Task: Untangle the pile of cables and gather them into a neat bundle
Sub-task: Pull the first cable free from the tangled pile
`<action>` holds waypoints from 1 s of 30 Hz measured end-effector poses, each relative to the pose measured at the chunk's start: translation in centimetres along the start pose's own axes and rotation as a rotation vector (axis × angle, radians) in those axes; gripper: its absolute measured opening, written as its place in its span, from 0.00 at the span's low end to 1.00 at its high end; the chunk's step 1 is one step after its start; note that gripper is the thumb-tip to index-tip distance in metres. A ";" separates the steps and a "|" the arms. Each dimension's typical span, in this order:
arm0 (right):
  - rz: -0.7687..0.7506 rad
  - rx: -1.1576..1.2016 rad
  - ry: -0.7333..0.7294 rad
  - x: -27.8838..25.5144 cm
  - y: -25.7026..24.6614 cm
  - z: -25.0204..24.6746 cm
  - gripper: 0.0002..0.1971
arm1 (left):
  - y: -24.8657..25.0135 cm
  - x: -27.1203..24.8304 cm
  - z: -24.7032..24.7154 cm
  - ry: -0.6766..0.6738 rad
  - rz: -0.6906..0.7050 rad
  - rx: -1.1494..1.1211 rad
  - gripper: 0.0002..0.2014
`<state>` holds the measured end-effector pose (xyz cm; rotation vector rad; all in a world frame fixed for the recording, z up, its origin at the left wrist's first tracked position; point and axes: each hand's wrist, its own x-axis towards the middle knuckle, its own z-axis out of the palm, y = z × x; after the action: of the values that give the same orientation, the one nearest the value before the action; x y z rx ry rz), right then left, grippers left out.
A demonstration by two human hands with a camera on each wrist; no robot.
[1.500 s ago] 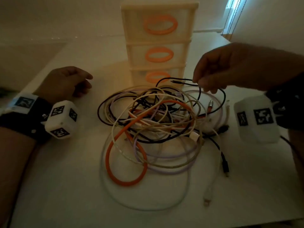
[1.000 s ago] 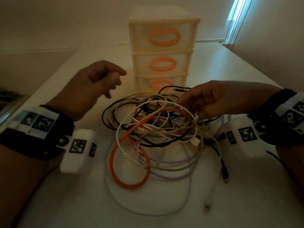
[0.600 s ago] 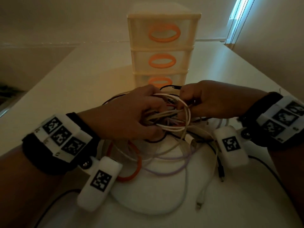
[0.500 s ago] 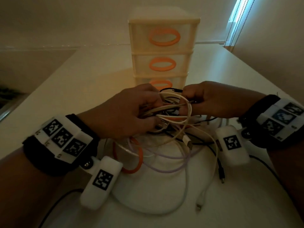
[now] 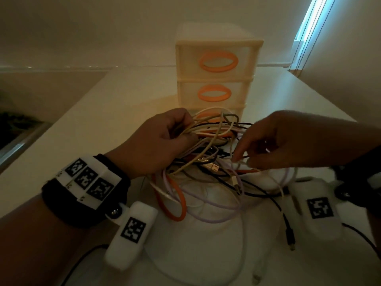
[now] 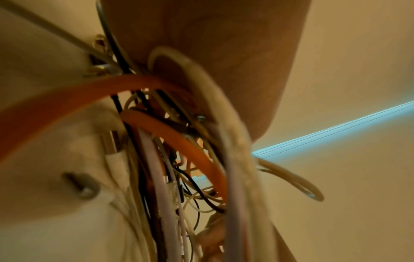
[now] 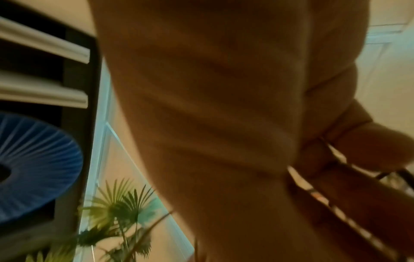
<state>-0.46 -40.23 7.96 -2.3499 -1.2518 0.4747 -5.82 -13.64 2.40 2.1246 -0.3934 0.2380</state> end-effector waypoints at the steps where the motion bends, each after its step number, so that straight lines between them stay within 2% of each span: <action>1: 0.016 -0.060 -0.025 0.4 0.1 0.5 0.11 | 0.0 0.0 0.1 0.006 -0.009 0.001 0.11; 5: 0.027 -0.069 0.013 1.3 1.3 1.6 0.12 | -0.2 0.1 0.0 0.014 -0.035 -0.032 0.07; 10: 0.025 0.022 0.233 1.8 2.8 1.5 0.21 | 0.0 0.1 -0.1 0.033 -0.055 -0.084 0.08; 13: 0.056 -0.046 0.198 2.2 3.6 1.7 0.23 | -0.3 0.1 -0.2 0.052 -0.066 -0.118 0.05; 15: 0.077 -0.119 0.169 2.2 3.9 1.6 0.20 | -0.4 0.1 -0.2 0.046 -0.062 -0.117 0.07; 19: 0.055 -0.210 0.231 1.9 3.6 0.8 0.13 | -0.3 0.0 -0.3 0.054 -0.073 -0.135 0.07; 23: 0.060 -0.295 0.162 2.1 3.3 0.7 0.23 | 0.0 0.0 -0.4 0.071 -0.107 -0.160 0.05; 27: 0.081 -0.310 0.157 2.4 3.4 0.9 0.10 | 0.4 0.0 -0.4 0.070 -0.115 -0.172 0.05; 30: -0.003 -0.223 0.317 2.2 4.0 0.9 0.09 | 0.3 0.0 -0.6 0.068 -0.100 -0.164 0.09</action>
<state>3.05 -40.15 4.86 -2.4807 -1.2070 -0.0446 -5.97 -13.31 2.92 1.9633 -0.2568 0.2127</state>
